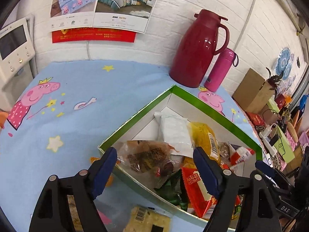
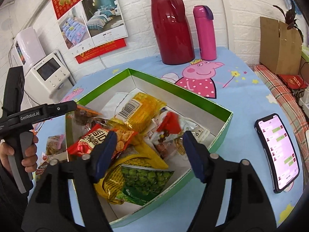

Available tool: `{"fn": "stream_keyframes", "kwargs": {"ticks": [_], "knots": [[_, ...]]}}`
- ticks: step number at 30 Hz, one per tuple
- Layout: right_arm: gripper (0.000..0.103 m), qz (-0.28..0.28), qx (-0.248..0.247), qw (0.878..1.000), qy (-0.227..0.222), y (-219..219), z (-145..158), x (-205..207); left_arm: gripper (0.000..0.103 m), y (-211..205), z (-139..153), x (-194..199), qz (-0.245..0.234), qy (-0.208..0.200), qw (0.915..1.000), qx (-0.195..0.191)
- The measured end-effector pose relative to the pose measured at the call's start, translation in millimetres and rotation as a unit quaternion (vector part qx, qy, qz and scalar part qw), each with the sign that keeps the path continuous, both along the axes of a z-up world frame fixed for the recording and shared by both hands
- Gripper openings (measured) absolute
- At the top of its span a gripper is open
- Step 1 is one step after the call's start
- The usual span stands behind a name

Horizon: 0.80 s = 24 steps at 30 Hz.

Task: Organize snacks
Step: 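Lower both held snacks into the green box and open both tools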

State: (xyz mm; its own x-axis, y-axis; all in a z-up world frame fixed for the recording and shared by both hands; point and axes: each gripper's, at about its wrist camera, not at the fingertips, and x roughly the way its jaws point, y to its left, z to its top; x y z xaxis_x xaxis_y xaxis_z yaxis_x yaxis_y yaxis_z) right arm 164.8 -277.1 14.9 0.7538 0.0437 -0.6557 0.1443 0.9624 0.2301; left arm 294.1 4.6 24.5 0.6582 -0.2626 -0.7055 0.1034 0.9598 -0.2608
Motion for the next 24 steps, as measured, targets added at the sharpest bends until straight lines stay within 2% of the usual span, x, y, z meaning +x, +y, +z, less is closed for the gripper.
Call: {"fn": "stream_keyframes", "kwargs": {"ticks": [3,11,17,24], "knots": [[0.076,-0.005,-0.013,1.000,0.002,5.2,3.4,-3.6,0.083,1.9,1.8,-5.4,-0.001,0.000,1.0000,-0.003],[0.081,0.001,0.014,1.000,-0.009,22.7,18.9,-32.6,0.083,4.2,23.6,-44.8,-0.012,-0.010,0.9998,-0.012],[0.082,0.031,0.024,0.999,-0.029,50.6,36.2,-62.4,0.084,13.6,42.2,-90.9,-0.017,-0.017,0.9997,0.003],[0.082,0.075,0.042,0.996,-0.026,87.7,31.4,-87.7,0.084,37.6,44.7,-141.1,-0.009,-0.016,0.9998,0.004]]}}
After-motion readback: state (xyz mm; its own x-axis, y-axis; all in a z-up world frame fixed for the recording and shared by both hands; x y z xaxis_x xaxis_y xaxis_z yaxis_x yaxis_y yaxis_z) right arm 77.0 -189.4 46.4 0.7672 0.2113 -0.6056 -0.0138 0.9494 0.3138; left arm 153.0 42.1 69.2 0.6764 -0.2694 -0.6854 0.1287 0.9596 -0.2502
